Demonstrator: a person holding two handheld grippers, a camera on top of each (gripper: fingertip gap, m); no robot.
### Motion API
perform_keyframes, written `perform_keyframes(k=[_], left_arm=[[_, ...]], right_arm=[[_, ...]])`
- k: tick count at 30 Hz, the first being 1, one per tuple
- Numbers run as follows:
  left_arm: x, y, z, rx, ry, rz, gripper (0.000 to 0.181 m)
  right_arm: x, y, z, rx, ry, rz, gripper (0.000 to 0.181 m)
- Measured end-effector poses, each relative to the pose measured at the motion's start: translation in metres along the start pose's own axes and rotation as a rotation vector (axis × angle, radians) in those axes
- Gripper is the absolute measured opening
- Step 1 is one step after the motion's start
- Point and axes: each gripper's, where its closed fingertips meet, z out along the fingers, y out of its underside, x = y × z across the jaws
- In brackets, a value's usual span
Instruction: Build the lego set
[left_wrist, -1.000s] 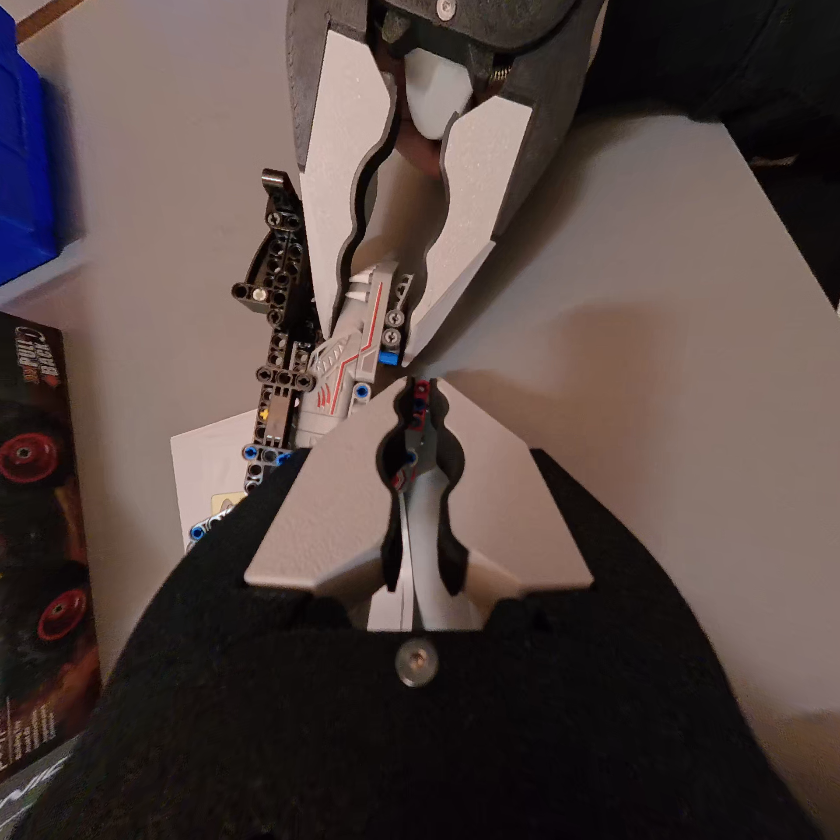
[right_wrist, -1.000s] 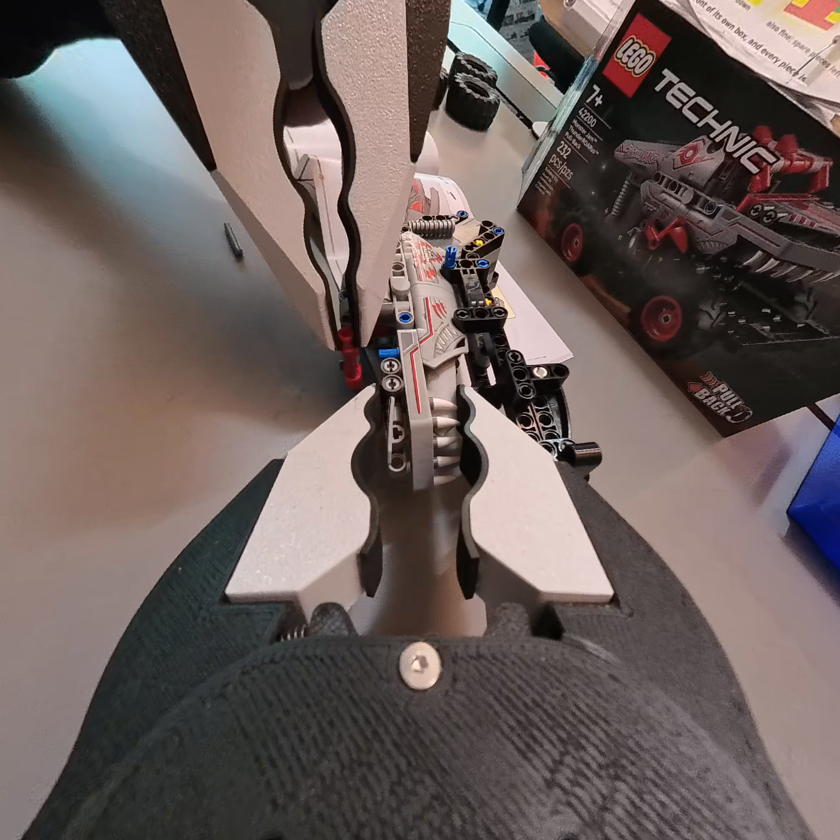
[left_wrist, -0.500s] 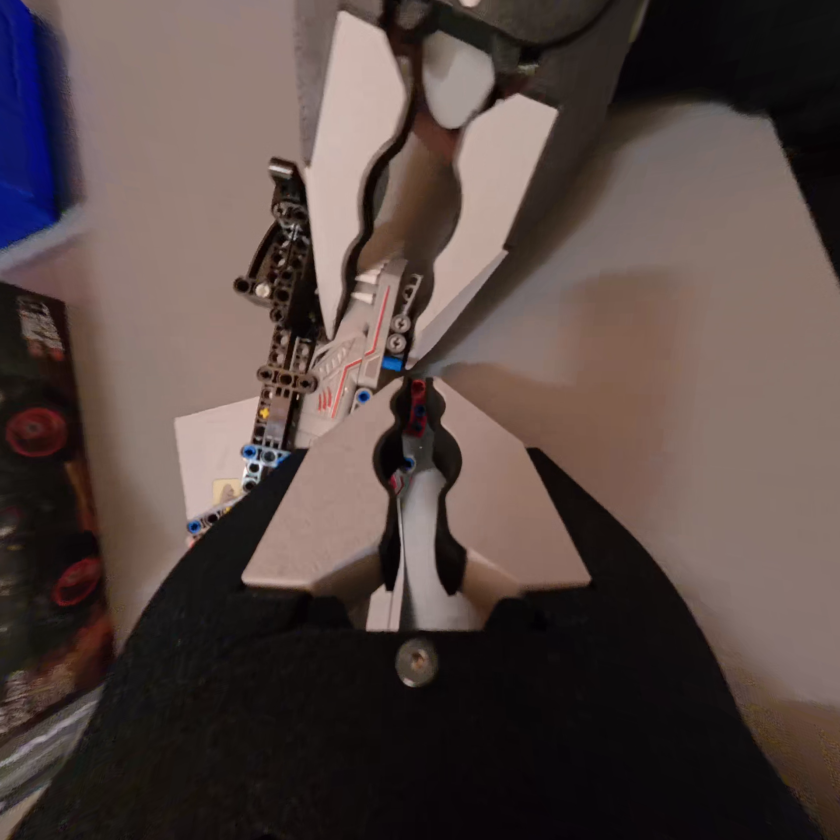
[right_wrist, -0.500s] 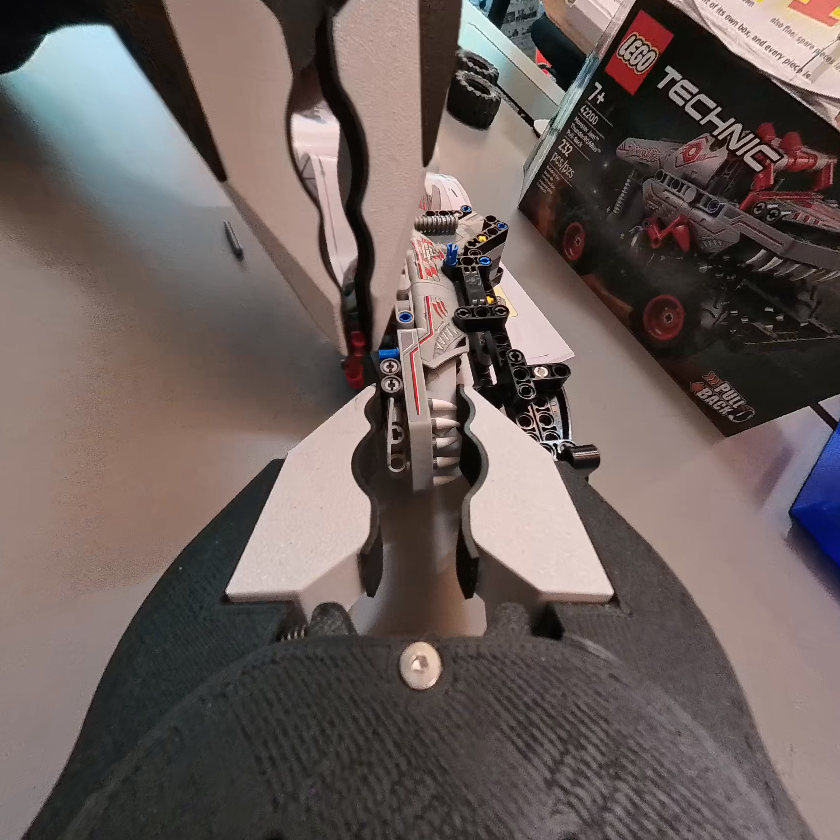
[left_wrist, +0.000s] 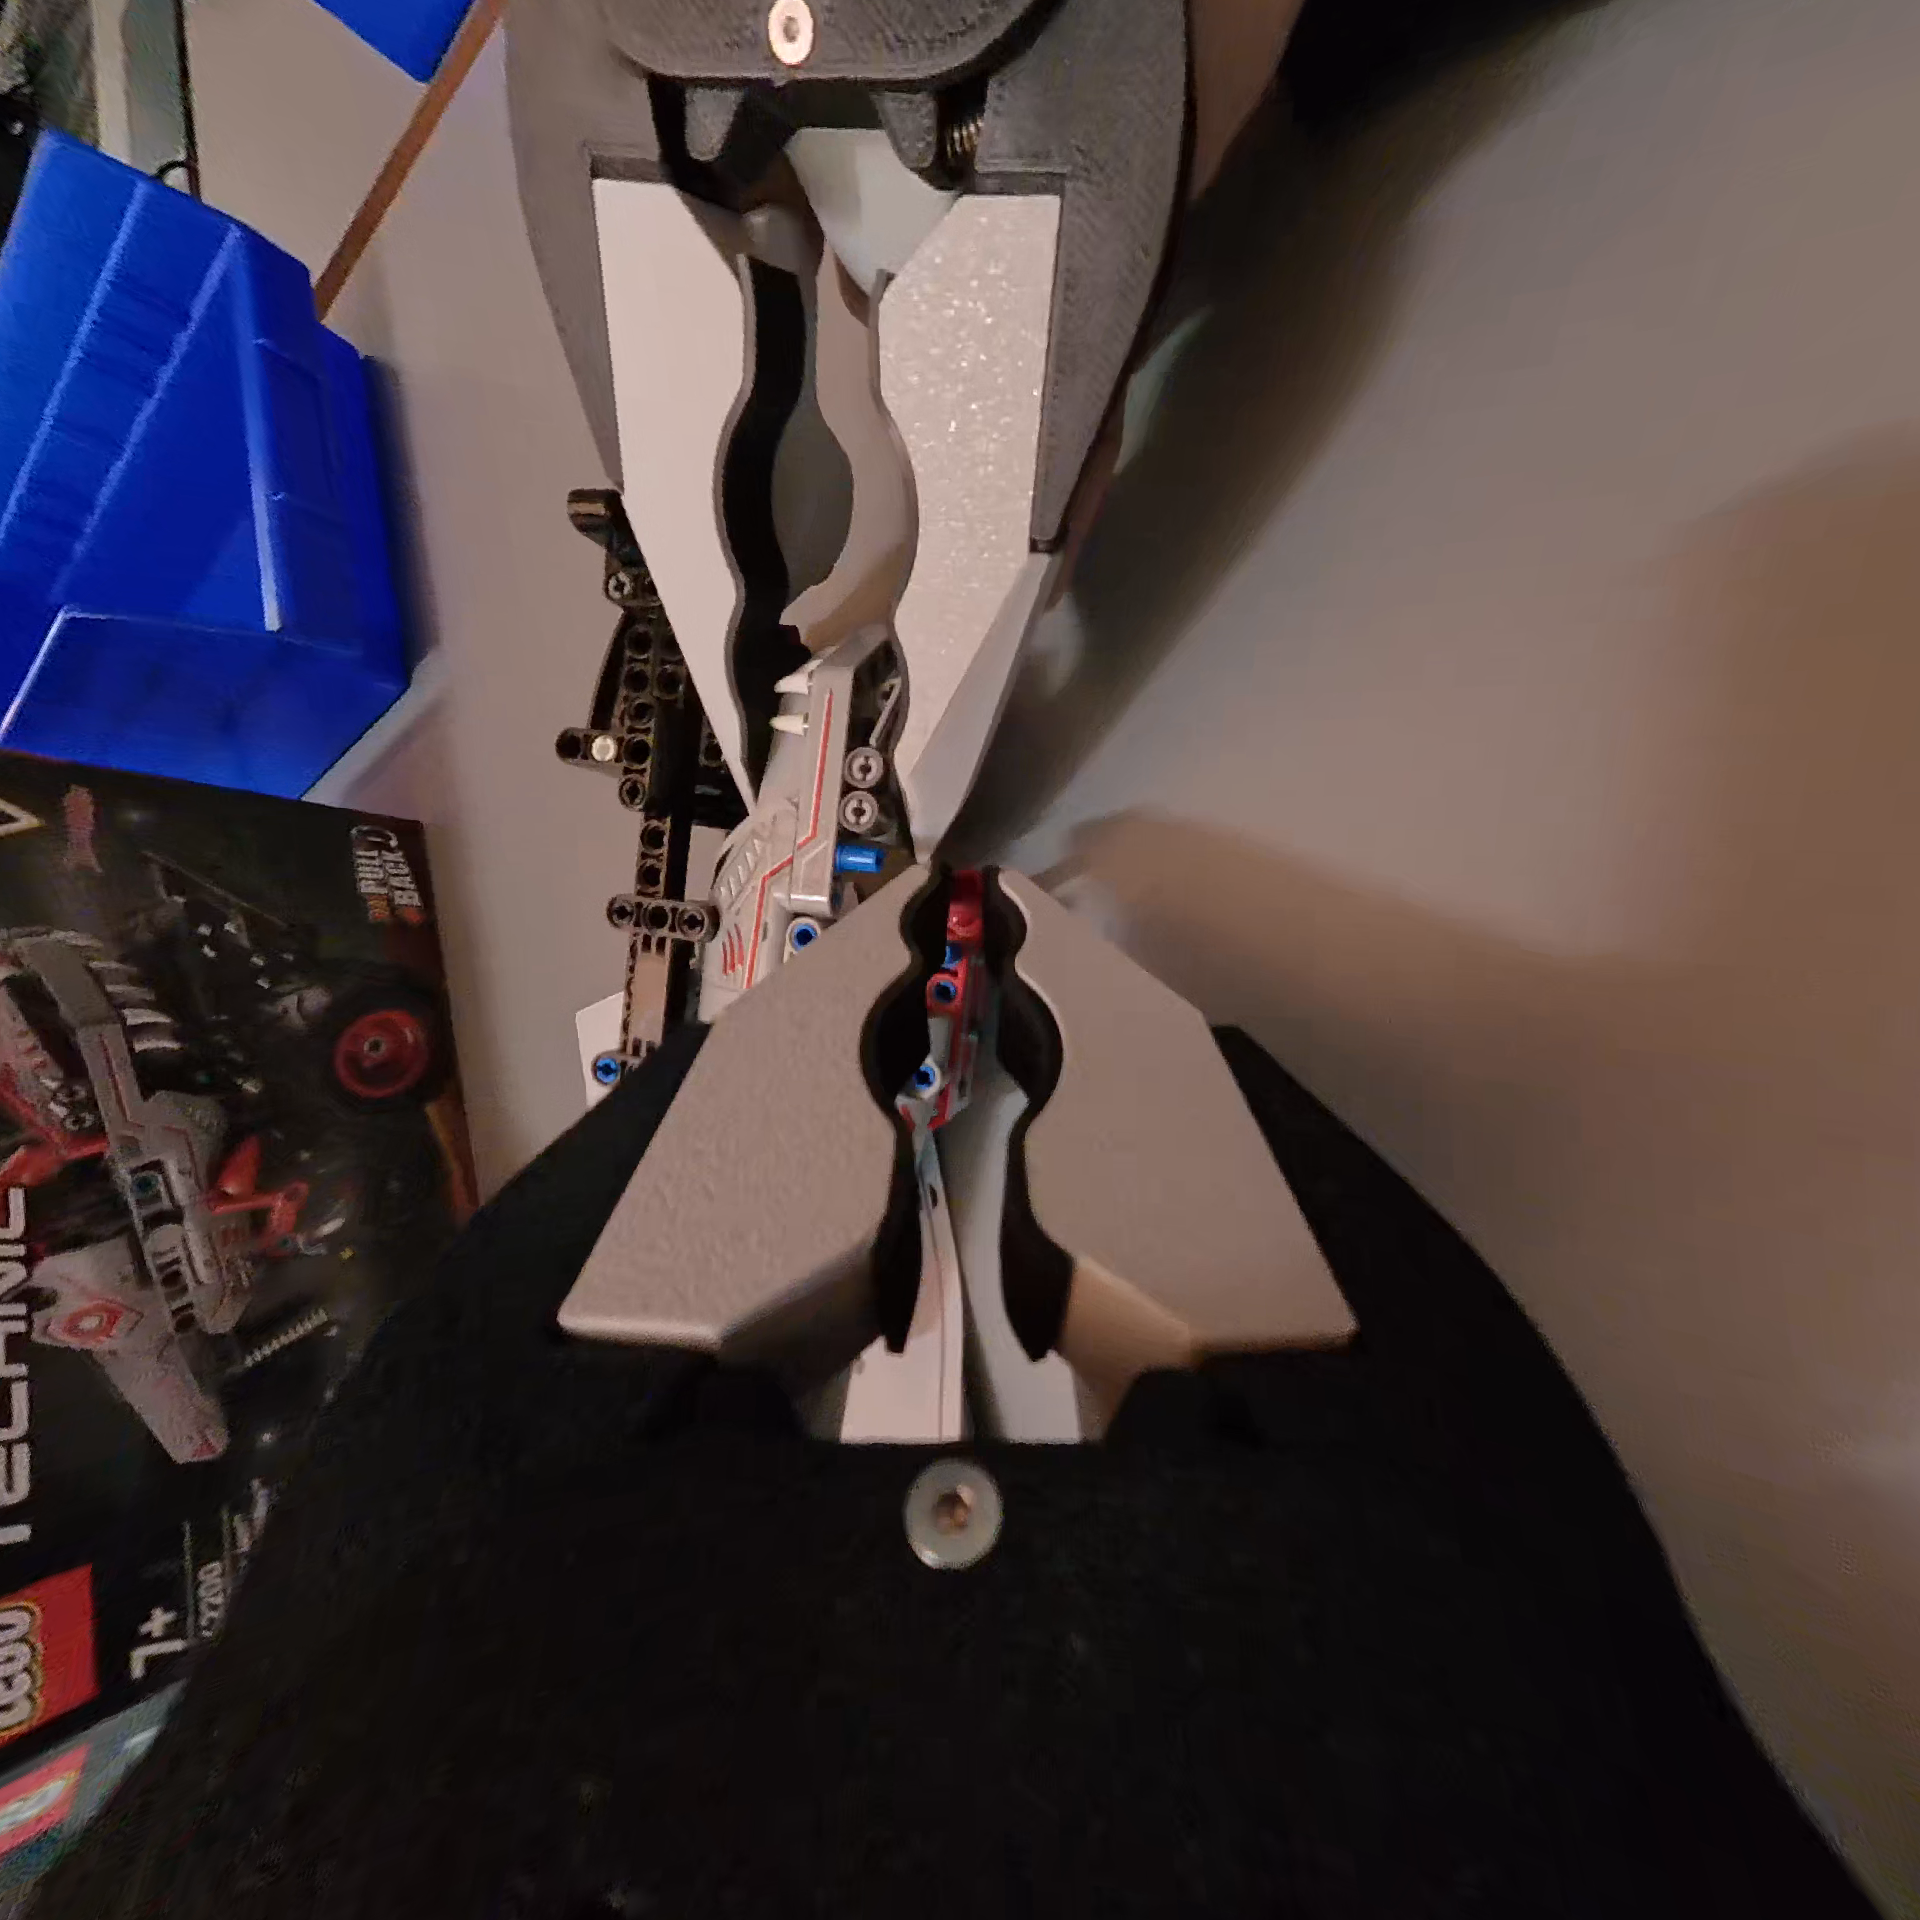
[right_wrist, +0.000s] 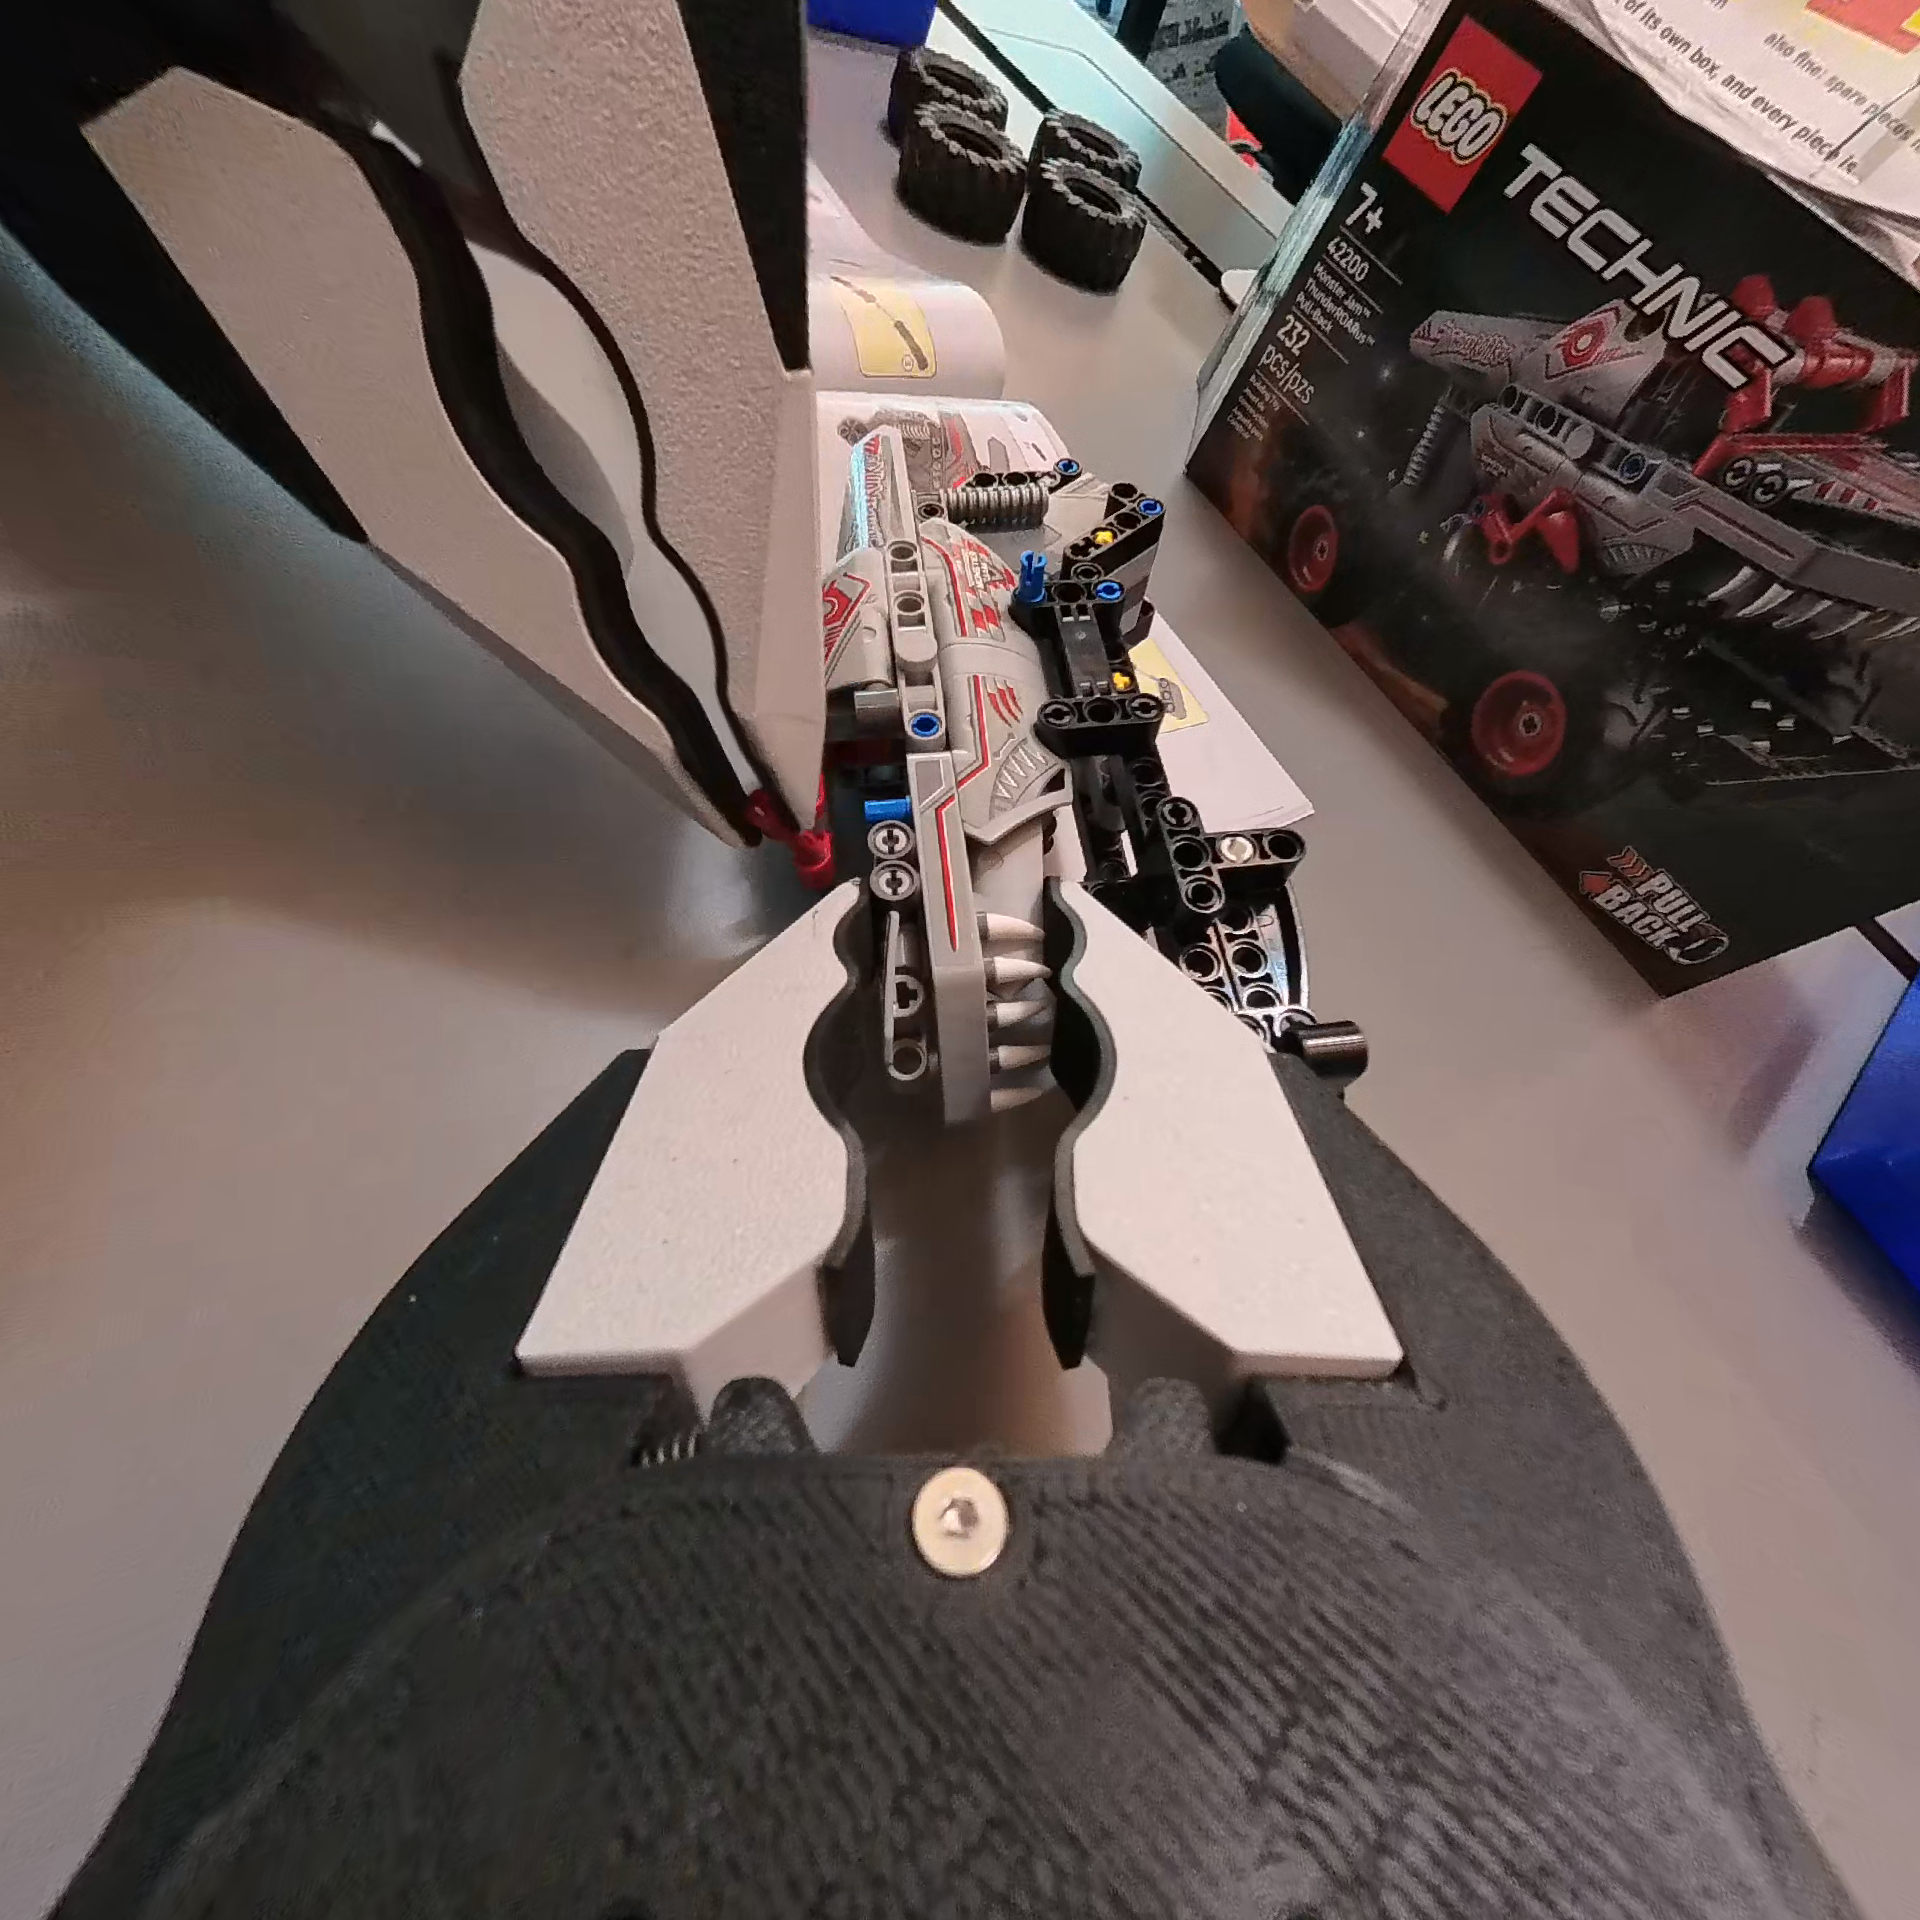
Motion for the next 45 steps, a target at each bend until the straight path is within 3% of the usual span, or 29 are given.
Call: perform_keyframes(k=[8, 16, 22, 25, 28, 30, 32, 34, 36, 39, 45], left_arm=[[-0.001, -0.003, -0.001, 0.112, 0.007, -0.169, 0.004], [0.004, -0.015, -0.024, 0.315, -0.001, -0.279, 0.004], [0.025, -0.003, -0.040, 0.345, -0.043, -0.251, 0.004], [0.031, -0.006, -0.050, 0.390, -0.080, -0.198, 0.004], [0.030, -0.005, -0.060, 0.431, -0.174, -0.142, 0.004], [0.027, -0.003, -0.066, 0.481, -0.231, -0.132, 0.004], [0.031, -0.003, -0.066, 0.511, -0.191, -0.136, 0.004], [0.029, -0.005, -0.065, 0.521, -0.151, -0.142, 0.004], [0.018, -0.006, -0.068, 0.546, -0.171, -0.144, 0.004], [0.005, -0.001, -0.069, 0.568, -0.185, -0.190, 0.004], [0.004, 0.005, -0.071, 0.617, -0.180, -0.243, 0.004]], right_arm=[[0.000, 0.000, -0.001, 0.000, 0.005, 0.004, 0.030], [-0.009, -0.004, -0.014, -0.008, 0.086, 0.269, 0.030], [-0.024, -0.009, -0.018, -0.059, 0.215, 0.409, 0.030], [-0.039, -0.014, -0.019, -0.113, 0.229, 0.375, 0.042], [-0.043, -0.020, -0.041, -0.191, 0.329, 0.275, 0.058], [-0.048, -0.043, -0.057, -0.140, 0.386, 0.226, 0.048], [-0.077, -0.068, -0.052, -0.038, 0.311, 0.240, 0.031], [-0.092, -0.052, -0.035, -0.093, 0.291, 0.332, 0.031], [-0.083, -0.025, -0.024, -0.170, 0.370, 0.422, 0.039], [-0.075, -0.021, -0.009, -0.137, 0.376, 0.531, 0.026], [-0.064, -0.005, 0.008, -0.211, 0.359, 0.640, 0.022]])
